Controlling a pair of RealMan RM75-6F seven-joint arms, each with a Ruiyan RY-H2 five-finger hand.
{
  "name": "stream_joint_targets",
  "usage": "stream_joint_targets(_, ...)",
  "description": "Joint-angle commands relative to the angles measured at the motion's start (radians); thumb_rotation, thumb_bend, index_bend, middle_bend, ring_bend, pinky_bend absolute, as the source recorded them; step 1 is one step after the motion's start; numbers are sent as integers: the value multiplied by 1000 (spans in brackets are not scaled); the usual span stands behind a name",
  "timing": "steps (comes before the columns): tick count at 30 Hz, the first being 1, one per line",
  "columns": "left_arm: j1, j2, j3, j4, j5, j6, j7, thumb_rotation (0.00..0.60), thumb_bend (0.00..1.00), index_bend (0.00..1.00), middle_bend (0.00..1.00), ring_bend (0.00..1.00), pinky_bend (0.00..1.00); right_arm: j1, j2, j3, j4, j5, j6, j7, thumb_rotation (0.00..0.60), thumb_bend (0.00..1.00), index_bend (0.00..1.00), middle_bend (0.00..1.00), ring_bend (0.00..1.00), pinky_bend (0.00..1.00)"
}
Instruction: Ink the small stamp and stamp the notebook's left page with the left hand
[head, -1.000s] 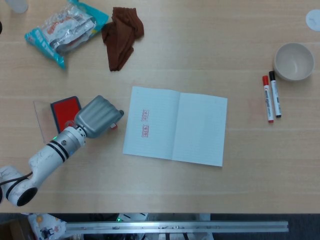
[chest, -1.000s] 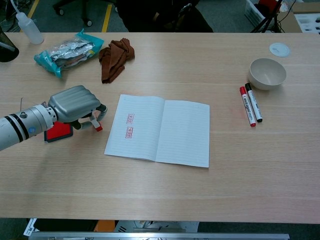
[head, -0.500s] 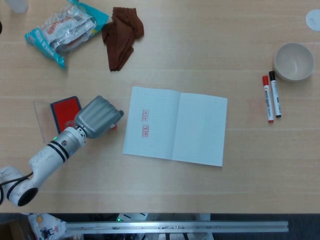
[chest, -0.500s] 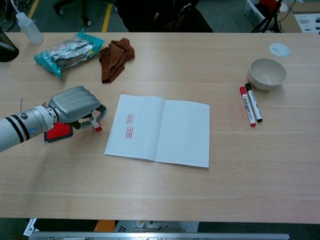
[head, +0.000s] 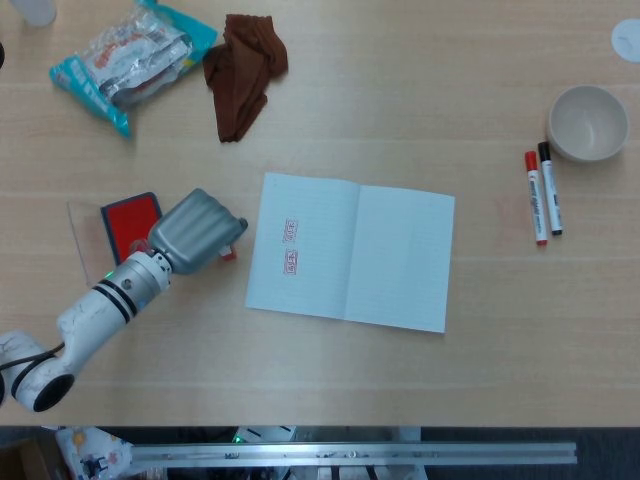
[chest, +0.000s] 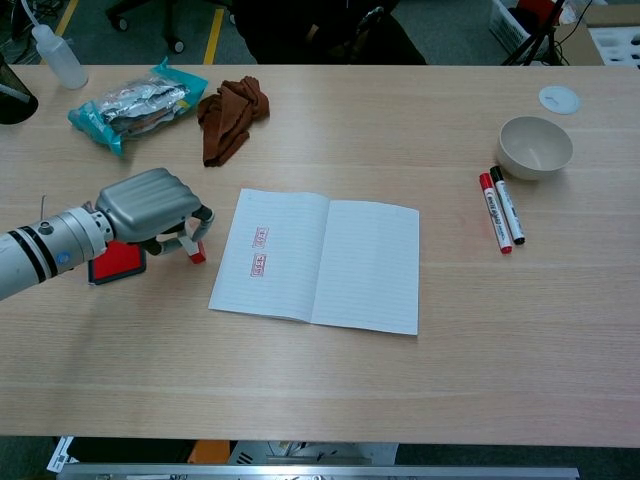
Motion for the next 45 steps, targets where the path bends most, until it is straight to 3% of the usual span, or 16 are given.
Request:
stream_joint_targets(1, 0, 10, -3, -9, 2, 9, 0, 600, 331, 546, 1000, 1000, 1000, 0, 0, 0, 0, 0, 0, 0, 600, 223, 341, 473, 497, 538)
stream_joint_targets(11, 24, 85, -11, -39, 3, 69, 4, 600, 332, 549, 1000, 1000, 1000, 4, -1, 1, -5, -7, -1, 0, 600, 223, 341, 473, 496, 538)
stream_joint_targets(19, 74, 126, 3, -2, -21, 103, -6, 600, 333, 550, 1000, 1000, 1000, 7, -1, 0, -13, -11, -1, -7, 600, 223, 341, 473, 496, 538)
stream_joint_targets(45, 120, 42, 24, 182, -9, 94, -29, 600, 333, 558, 1000, 1000, 1000, 3, 6, -2, -41, -7, 5, -38, 600, 223, 341, 473, 496, 538)
